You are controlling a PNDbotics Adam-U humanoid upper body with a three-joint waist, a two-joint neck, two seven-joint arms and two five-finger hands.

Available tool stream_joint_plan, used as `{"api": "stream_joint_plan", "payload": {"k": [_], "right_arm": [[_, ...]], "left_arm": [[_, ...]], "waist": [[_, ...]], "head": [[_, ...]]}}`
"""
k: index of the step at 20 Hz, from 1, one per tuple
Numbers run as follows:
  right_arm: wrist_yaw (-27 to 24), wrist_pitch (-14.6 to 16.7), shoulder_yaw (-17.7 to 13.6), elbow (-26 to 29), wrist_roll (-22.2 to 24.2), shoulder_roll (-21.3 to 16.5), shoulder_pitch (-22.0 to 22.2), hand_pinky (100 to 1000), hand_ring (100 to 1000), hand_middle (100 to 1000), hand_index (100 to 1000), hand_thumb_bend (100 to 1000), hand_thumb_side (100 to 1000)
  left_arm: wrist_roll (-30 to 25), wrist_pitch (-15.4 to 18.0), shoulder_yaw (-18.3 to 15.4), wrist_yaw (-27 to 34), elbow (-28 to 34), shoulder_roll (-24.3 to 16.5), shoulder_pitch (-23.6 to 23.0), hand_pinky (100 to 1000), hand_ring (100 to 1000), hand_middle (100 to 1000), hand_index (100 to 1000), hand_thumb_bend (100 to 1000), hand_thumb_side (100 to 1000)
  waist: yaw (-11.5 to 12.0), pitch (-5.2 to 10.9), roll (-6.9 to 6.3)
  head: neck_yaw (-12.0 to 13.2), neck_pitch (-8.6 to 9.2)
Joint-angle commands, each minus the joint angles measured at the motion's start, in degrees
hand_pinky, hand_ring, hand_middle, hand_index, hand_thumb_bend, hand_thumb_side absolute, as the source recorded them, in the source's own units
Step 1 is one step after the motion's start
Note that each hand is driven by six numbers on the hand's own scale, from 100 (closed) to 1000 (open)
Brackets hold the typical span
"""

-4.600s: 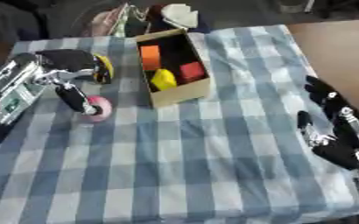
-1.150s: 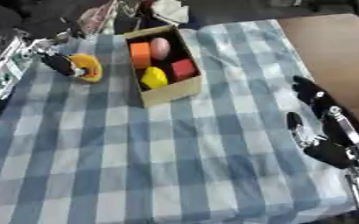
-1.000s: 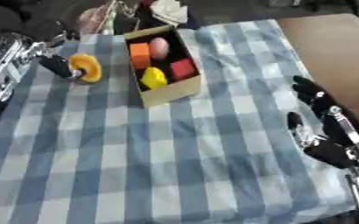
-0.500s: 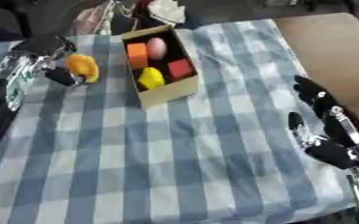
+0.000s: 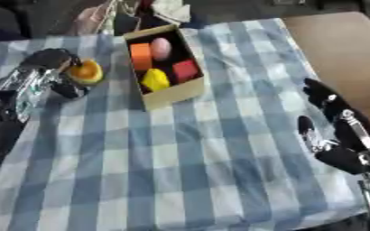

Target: Pick up objects on the table and place them in the box.

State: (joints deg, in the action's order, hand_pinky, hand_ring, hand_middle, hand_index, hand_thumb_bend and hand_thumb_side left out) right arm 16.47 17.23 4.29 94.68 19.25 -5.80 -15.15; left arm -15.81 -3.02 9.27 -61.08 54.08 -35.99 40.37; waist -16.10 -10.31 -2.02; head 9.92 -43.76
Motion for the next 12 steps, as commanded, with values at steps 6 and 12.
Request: {"api": "stream_joint_plan", "payload": {"k": [6, 12], "right_arm": [[-0.5, 0.0, -0.1, 0.6, 0.0, -0.3, -0.7, 1000, 1000, 1000, 1000, 100, 410], [-0.5, 0.0, 0.0, 0.6, 0.1, -0.3, -0.7, 1000, 1000, 1000, 1000, 100, 411]], "left_arm": [[2.6, 1.0, -0.3, -0.3, 1.5, -1.1, 0.2, 576, 473, 472, 652, 308, 158], [1.8, 1.5, 0.5, 1.9, 3.4, -1.7, 0.2, 687, 626, 673, 801, 428, 199]], "waist": [[0.2, 0.15, 0.81], [0.3, 0.21, 0.86]], "head": [[-0.1, 0.46], [-0.2, 0.5]]}}
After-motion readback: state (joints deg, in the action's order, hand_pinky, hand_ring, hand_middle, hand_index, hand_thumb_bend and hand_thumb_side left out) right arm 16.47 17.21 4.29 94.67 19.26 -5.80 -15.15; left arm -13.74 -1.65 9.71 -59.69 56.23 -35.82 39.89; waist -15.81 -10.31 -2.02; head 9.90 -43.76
